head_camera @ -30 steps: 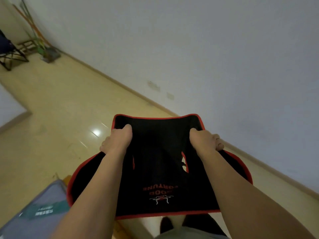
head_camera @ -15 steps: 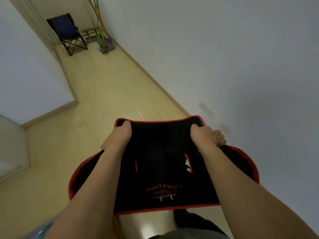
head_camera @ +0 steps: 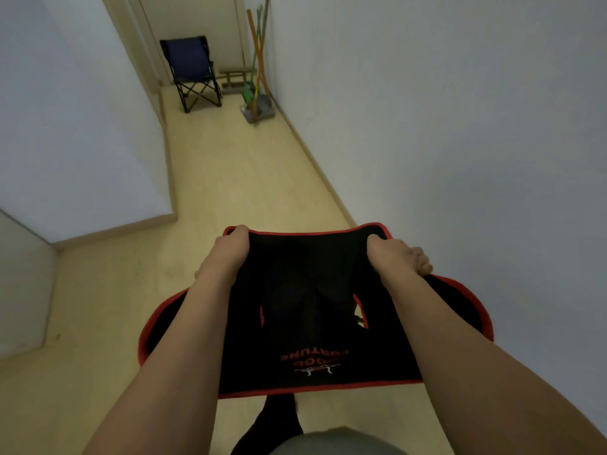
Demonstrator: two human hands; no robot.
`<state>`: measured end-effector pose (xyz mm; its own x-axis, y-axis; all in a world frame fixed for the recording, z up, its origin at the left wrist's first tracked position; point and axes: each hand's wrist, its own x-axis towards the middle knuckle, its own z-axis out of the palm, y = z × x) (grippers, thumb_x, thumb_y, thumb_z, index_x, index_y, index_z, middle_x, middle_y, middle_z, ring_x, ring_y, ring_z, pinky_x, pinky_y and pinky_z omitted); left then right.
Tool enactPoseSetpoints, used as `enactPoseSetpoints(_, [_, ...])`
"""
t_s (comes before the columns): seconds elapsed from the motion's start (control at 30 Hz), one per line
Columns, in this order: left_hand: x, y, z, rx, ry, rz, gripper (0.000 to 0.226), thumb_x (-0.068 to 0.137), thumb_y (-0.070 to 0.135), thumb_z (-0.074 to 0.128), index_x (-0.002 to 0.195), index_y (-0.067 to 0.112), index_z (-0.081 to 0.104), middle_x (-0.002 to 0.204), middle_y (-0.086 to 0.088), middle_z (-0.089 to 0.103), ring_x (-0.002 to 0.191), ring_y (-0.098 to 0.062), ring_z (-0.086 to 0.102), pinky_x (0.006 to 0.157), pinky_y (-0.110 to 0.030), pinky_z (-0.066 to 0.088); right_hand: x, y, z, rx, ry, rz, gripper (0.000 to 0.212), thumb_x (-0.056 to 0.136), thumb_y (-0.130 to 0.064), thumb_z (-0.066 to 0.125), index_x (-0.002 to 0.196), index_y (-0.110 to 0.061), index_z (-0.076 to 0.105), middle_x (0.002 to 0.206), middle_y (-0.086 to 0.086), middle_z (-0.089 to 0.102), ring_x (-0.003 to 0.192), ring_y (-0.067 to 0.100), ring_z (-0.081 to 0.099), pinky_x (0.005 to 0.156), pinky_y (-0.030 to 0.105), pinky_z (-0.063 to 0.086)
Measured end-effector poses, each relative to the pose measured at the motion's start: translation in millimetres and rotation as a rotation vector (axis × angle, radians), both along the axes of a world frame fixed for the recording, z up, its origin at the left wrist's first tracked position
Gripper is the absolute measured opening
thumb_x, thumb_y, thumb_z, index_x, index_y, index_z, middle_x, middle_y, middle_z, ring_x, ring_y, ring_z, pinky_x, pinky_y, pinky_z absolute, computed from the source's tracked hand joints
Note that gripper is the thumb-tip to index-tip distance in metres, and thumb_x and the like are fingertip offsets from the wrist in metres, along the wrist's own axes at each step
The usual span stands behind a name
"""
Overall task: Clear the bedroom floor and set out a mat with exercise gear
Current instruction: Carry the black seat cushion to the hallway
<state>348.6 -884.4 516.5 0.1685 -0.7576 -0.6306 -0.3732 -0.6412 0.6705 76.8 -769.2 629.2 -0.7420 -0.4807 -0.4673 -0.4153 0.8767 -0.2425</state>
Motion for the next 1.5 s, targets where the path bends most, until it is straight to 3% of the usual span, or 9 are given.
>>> enactPoseSetpoints(0.1, [19,-82,9,0.039,0.046,-0.008,0.058,0.058,0.068,0.042,0.093,0.031,0.070,0.097,-0.009,0.073,0.092,-0.036,0.067,0.086,-0.055,0.051,20,-81,11,-0.001,0.001,-0.005,0.045,0.087,-0.045,0.036,0.103,-0.004,0.050,0.123,0.019,0.041,0.115,0.035,0.039,0.103,0.041,0.033])
enactPoseSetpoints(0.3, [32,-193,127,-0.038,0.154,0.030,0.044,0.077,0.044,0.045,0.102,0.016,0.067,0.102,-0.014,0.070,0.096,-0.033,0.065,0.089,-0.049,0.051,56,-245,33,-0.064,0.001,0.027,0.045,0.088,-0.045,0.038,0.102,-0.004,0.050,0.124,0.019,0.043,0.116,0.035,0.040,0.101,0.042,0.032])
enactPoseSetpoints(0.47, [65,-320,118,-0.104,0.230,0.089,0.032,0.088,0.035,0.043,0.097,0.010,0.061,0.093,-0.015,0.064,0.085,-0.027,0.063,0.073,-0.037,0.050,82,-388,24,-0.071,-0.047,0.060,0.056,0.084,-0.044,0.039,0.118,-0.002,0.053,0.125,0.019,0.044,0.116,0.035,0.041,0.103,0.043,0.033])
enactPoseSetpoints(0.6, [76,-427,112,-0.110,0.297,0.116,0.026,0.091,0.035,0.039,0.083,0.014,0.051,0.073,-0.008,0.053,0.069,-0.022,0.053,0.062,-0.033,0.040,97,-510,14,-0.093,-0.076,0.117,0.041,0.088,-0.042,0.035,0.100,-0.006,0.050,0.126,0.020,0.046,0.119,0.036,0.040,0.105,0.042,0.031])
enactPoseSetpoints(0.8, [96,-587,123,-0.077,0.223,0.205,0.036,0.090,0.046,0.038,0.076,0.016,0.051,0.067,-0.006,0.053,0.066,-0.022,0.053,0.061,-0.032,0.042,112,-691,26,-0.070,-0.067,0.137,0.050,0.089,-0.040,0.035,0.116,-0.004,0.056,0.131,0.020,0.045,0.121,0.035,0.039,0.102,0.040,0.028])
enactPoseSetpoints(0.87, [105,-636,128,-0.090,0.217,0.239,0.040,0.092,0.045,0.037,0.082,0.013,0.057,0.071,-0.012,0.058,0.070,-0.024,0.058,0.063,-0.032,0.046,122,-746,32,-0.074,-0.062,0.158,0.050,0.088,-0.040,0.035,0.116,-0.003,0.056,0.130,0.021,0.045,0.121,0.035,0.039,0.101,0.039,0.029])
enactPoseSetpoints(1.0, [121,-730,127,-0.087,0.236,0.308,0.061,0.087,0.051,0.040,0.126,0.008,0.058,0.107,-0.024,0.064,0.093,-0.030,0.063,0.068,-0.035,0.050,140,-844,38,-0.090,-0.064,0.186,0.052,0.085,-0.042,0.037,0.114,-0.002,0.055,0.132,0.022,0.043,0.122,0.037,0.038,0.104,0.042,0.030])
enactPoseSetpoints(1.2, [139,-883,113,-0.075,0.260,0.365,0.055,0.078,0.051,0.043,0.109,0.011,0.064,0.106,-0.018,0.068,0.092,-0.031,0.064,0.070,-0.036,0.051,161,-994,24,-0.087,-0.087,0.147,0.057,0.087,-0.042,0.038,0.123,-0.001,0.054,0.135,0.022,0.042,0.126,0.037,0.037,0.109,0.043,0.027])
enactPoseSetpoints(1.5, [182,-1136,114,-0.063,0.218,0.356,0.051,0.078,0.040,0.047,0.117,0.010,0.063,0.106,-0.017,0.068,0.095,-0.033,0.064,0.071,-0.035,0.051,199,-1238,29,-0.089,-0.074,0.078,0.058,0.088,-0.044,0.038,0.127,-0.004,0.054,0.137,0.021,0.043,0.128,0.035,0.037,0.107,0.040,0.025])
